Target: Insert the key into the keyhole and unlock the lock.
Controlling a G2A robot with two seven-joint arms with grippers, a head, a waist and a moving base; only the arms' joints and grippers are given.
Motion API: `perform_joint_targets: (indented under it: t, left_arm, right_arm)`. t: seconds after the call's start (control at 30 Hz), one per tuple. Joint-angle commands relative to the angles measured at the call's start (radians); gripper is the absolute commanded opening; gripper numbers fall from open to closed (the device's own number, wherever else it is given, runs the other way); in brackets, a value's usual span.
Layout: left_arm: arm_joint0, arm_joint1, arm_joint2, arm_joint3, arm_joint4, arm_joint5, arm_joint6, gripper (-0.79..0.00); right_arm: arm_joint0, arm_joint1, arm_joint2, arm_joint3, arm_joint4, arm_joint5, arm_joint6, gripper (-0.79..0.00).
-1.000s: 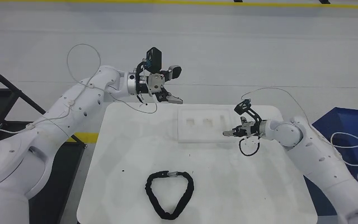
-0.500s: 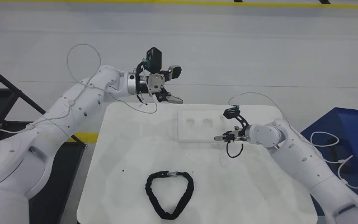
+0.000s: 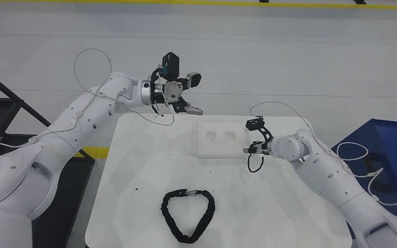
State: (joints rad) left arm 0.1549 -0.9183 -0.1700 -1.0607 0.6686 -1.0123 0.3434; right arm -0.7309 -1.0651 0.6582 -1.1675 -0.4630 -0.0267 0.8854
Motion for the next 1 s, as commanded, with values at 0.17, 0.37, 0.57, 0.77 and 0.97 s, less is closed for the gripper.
perform_joint_targets:
  t: [0.17, 0.37, 0.57, 0.77, 0.97]
  left_arm:
    - [0.0, 0.0, 0.0, 0.0, 0.0, 0.0, 0.0, 0.0]
    - [0.0, 0.0, 0.0, 0.0, 0.0, 0.0, 0.0, 0.0]
    - [0.0, 0.0, 0.0, 0.0, 0.0, 0.0, 0.0, 0.0]
    - [0.0, 0.0, 0.0, 0.0, 0.0, 0.0, 0.0, 0.0]
    - [0.0, 0.0, 0.0, 0.0, 0.0, 0.0, 0.0, 0.0]
  right_arm:
    - [-0.001, -0.013, -0.001, 0.019, -0.024, 0.044, 0.0, -0.483]
    - [-0.001, -0.029, -0.007, 0.043, -0.039, 0.07, -0.011, -0.539]
    - [-0.005, -0.045, -0.01, 0.073, -0.042, 0.09, -0.028, -0.634]
    - [-0.001, -0.059, -0.008, 0.109, -0.046, 0.094, -0.039, -0.785]
    - [0.008, -0.065, 0.008, 0.125, -0.049, 0.086, -0.032, -0.785]
